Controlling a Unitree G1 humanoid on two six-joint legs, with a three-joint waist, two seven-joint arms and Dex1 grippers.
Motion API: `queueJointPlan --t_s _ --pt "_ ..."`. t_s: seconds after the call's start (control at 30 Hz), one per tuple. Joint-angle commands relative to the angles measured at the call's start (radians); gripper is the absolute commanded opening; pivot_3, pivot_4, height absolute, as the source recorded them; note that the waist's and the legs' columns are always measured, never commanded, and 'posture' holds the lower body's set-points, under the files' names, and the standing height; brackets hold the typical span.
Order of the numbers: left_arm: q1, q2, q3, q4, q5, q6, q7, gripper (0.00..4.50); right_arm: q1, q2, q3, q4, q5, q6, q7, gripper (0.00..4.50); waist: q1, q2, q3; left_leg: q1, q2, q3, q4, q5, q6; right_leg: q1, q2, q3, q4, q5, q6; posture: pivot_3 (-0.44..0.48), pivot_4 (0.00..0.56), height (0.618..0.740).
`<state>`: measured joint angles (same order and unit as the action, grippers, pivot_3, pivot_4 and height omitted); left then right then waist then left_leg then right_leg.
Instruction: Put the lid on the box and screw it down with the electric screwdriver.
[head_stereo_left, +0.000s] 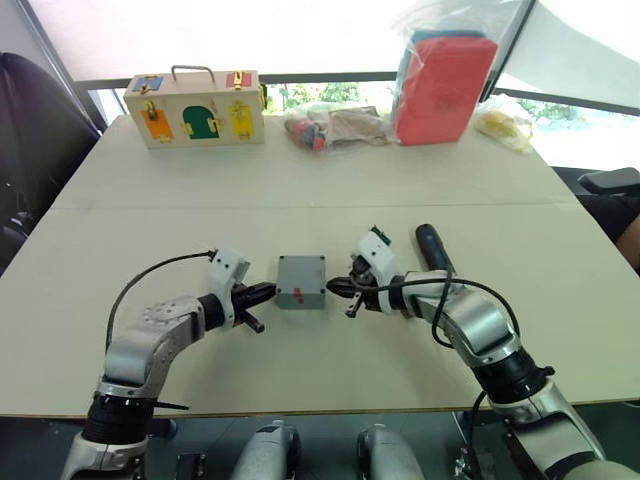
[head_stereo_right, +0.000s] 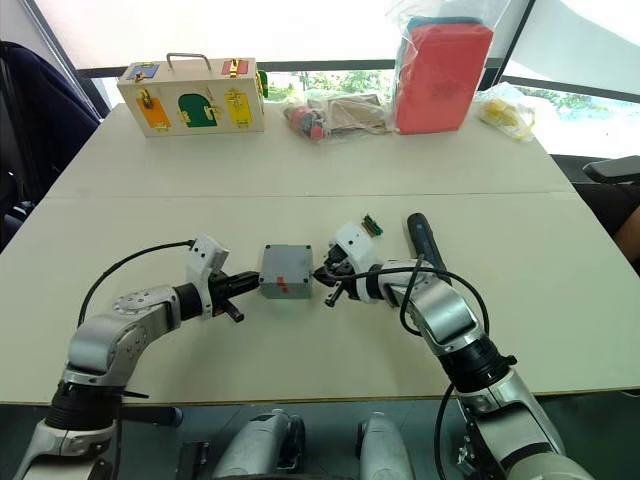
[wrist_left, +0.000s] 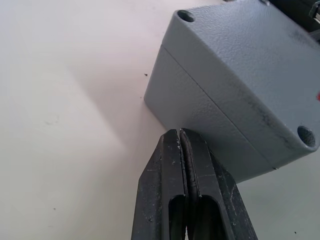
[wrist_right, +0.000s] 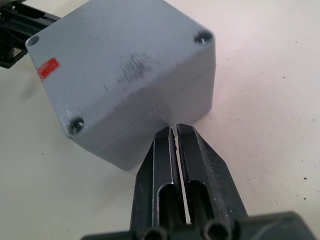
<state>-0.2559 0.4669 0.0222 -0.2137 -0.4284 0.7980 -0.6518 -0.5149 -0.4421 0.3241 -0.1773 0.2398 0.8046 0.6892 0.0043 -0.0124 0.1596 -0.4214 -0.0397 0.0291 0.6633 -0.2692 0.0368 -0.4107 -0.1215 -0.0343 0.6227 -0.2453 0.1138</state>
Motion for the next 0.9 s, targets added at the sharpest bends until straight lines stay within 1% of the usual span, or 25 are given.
queueJointPlan --t_s 0.03,0.07,0.13,0.2,0.23,0.3,0.43,0.57,0.67,0.73,0.77,0.9 --pt "-0.033 0.030 0.040 -0.063 -0.025 -0.017 -0.007 0.00 -0.012 -0.013 -0.057 -0.098 0.030 0.031 0.001 0.07 0.001 0.000 0.000 0.000 0.000 0.000 0.000 0.000 0.000 0.000 0.000 0.000 0.000 0.000 0.000 0.000 0.150 0.740" --pt "-0.037 0.040 0.044 -0.073 -0.022 -0.015 -0.001 0.00 -0.008 -0.020 -0.067 -0.112 0.035 0.042 0.000 0.07 0.001 0.000 0.000 0.000 0.000 0.000 0.000 0.000 0.000 0.000 0.000 0.000 0.000 0.000 0.000 0.000 0.150 0.740" --pt "-0.041 0.014 0.105 -0.085 -0.030 -0.081 0.037 0.00 0.003 -0.033 -0.091 -0.140 0.046 0.063 -0.003 0.07 0.001 0.000 0.000 0.000 0.000 0.000 0.000 0.000 0.000 0.000 0.000 0.000 0.000 0.000 0.000 0.000 0.150 0.740" --pt "-0.055 0.018 0.150 -0.093 -0.047 -0.083 0.058 0.00 0.011 -0.047 -0.126 -0.169 0.063 0.087 -0.005 0.07 0.002 0.000 0.000 0.000 0.000 0.000 0.000 0.000 0.000 0.000 0.000 0.000 0.000 0.000 0.000 0.000 0.150 0.740" --pt "-0.063 0.039 0.157 -0.097 -0.058 -0.066 0.043 0.00 0.013 -0.052 -0.145 -0.181 0.073 0.097 -0.006 0.07 0.003 0.000 0.000 0.000 0.000 0.000 0.000 0.000 0.000 0.000 -0.001 0.000 0.000 0.000 0.000 0.000 0.150 0.740" --pt "-0.065 0.097 0.193 -0.108 -0.135 -0.023 -0.045 0.00 0.013 -0.065 -0.193 -0.210 0.102 0.132 -0.012 0.07 0.003 0.000 0.000 0.000 0.000 0.000 0.000 0.000 0.000 0.000 -0.001 0.000 0.000 0.000 0.000 0.000 0.150 0.740" --pt "-0.070 0.186 0.254 -0.112 -0.279 0.071 -0.144 0.00 0.015 -0.099 -0.252 -0.256 0.149 0.182 -0.003 0.07 0.001 0.001 0.001 -0.001 0.000 0.000 0.000 0.000 0.000 0.000 -0.001 0.000 0.000 0.000 0.000 0.000 0.150 0.740" --pt "-0.061 0.297 0.255 -0.164 -0.312 0.077 -0.219 0.00 0.007 -0.132 -0.311 -0.250 0.201 0.215 0.012 0.07 0.001 0.001 0.001 -0.001 0.000 0.000 0.000 0.000 0.000 0.000 -0.001 0.000 -0.001 0.000 0.000 0.000 0.150 0.740" --pt "-0.058 0.334 0.260 -0.180 -0.336 0.077 -0.244 0.00 0.002 -0.150 -0.319 -0.241 0.210 0.217 0.012 0.07 0.001 0.003 0.002 -0.001 0.000 0.000 0.000 0.000 0.000 0.000 -0.001 0.000 -0.001 -0.002 -0.003 0.000 0.150 0.740" --pt "-0.062 0.371 0.253 -0.182 -0.335 0.063 -0.277 0.00 0.003 -0.166 -0.334 -0.225 0.200 0.200 0.005 0.58 0.001 0.003 0.002 -0.001 0.000 0.000 0.000 0.000 0.000 0.000 -0.002 0.000 -0.002 -0.002 -0.004 0.000 0.150 0.740" --pt "-0.070 0.380 0.248 -0.182 -0.338 0.058 -0.288 0.00 0.004 -0.174 -0.338 -0.219 0.197 0.190 0.004 0.74 0.000 0.003 0.002 -0.001 0.000 0.000 0.000 0.000 0.000 0.000 -0.001 0.000 -0.002 -0.002 -0.004 0.000 0.150 0.740" --pt "-0.118 0.374 0.193 -0.168 -0.322 0.036 -0.299 0.00 0.000 -0.185 -0.336 -0.192 0.182 0.152 -0.013 2.30 0.004 0.004 0.003 -0.001 0.000 0.000 0.000 0.000 0.000 0.000 -0.002 0.000 -0.002 -0.002 -0.004 0.000 0.150 0.740"
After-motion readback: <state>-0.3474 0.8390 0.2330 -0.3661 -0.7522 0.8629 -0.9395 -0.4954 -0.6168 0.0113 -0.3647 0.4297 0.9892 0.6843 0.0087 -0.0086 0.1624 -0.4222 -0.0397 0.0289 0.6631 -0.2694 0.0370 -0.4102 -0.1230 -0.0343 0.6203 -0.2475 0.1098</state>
